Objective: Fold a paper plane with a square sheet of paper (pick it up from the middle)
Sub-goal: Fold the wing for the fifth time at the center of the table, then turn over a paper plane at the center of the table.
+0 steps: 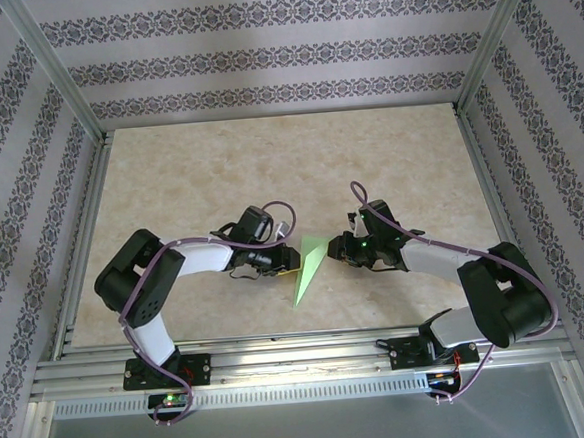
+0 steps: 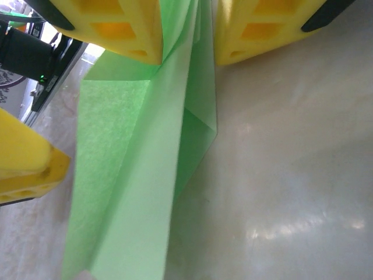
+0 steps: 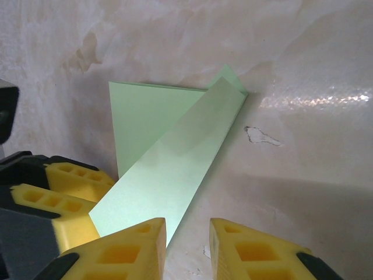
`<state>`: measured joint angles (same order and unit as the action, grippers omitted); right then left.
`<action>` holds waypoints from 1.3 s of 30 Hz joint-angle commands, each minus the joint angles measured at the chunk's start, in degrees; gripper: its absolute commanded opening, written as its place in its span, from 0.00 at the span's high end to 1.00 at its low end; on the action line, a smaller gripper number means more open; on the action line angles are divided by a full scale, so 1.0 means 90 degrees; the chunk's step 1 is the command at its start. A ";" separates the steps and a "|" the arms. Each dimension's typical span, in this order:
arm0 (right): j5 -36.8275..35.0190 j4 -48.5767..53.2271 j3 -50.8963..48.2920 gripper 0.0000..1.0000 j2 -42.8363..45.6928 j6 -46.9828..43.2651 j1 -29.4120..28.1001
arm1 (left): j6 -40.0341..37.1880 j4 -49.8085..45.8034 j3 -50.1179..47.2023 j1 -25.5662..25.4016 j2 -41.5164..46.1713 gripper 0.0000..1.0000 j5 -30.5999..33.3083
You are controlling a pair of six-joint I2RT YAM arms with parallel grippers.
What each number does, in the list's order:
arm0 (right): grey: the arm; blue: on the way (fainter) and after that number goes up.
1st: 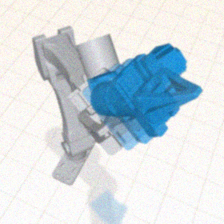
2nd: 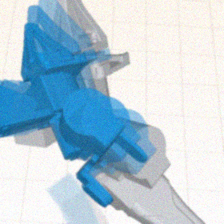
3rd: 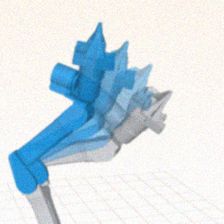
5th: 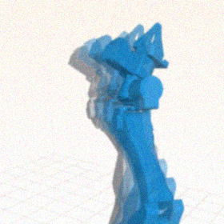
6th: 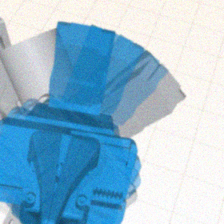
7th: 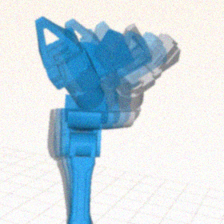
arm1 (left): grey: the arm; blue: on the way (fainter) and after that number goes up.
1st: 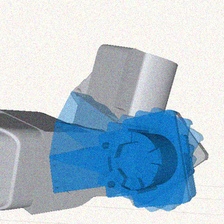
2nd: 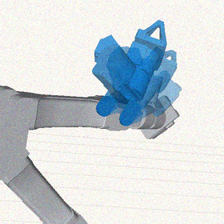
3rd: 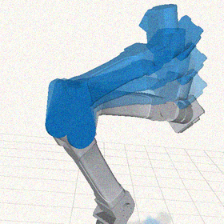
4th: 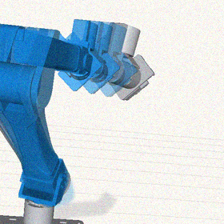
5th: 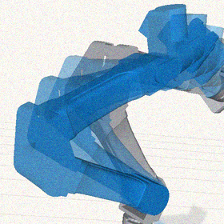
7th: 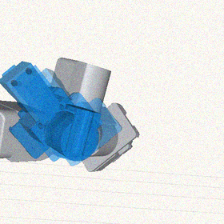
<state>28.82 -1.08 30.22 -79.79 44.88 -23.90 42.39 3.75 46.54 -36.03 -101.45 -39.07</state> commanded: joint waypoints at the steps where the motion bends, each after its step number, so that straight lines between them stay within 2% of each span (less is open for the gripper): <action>1: 0.0048 -0.0070 0.0090 0.74 -0.0050 0.0032 -0.0089 | -0.0038 0.0111 0.0151 -0.0107 -0.0172 0.72 -0.0175; 9: 0.0040 -0.0075 0.0070 0.74 -0.0044 0.0028 -0.0087 | -0.0088 0.0115 0.0137 -0.0184 -0.0259 0.72 -0.0398; 16: 0.0033 -0.0077 0.0031 0.74 -0.0045 0.0042 -0.0098 | -0.0018 0.0397 0.0098 -0.0196 -0.0249 0.77 -0.0541; 26: 0.0040 -0.0035 0.0019 0.73 0.0135 0.0139 -0.0101 | 0.0080 0.0615 0.0075 -0.0196 -0.0136 0.94 -0.0549; 29: 0.0060 -0.0060 0.0031 0.71 0.0384 0.0296 -0.0108 | -0.0005 0.0437 0.0051 -0.0196 0.0190 0.97 -0.0200; 35: -0.0047 0.0033 0.0337 0.64 0.0693 0.0992 -0.0293 | -0.0493 -0.0813 0.0169 -0.0284 0.0891 0.98 0.1411; 39: 0.0040 -0.0012 0.0752 0.63 0.0301 0.1201 -0.0609 | -0.0570 -0.1120 0.0308 -0.0318 0.0929 0.99 0.1710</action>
<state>28.95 -1.02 33.63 -75.09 52.62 -27.53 39.81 -0.54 47.79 -38.15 -93.36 -29.12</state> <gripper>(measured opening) 0.367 0.039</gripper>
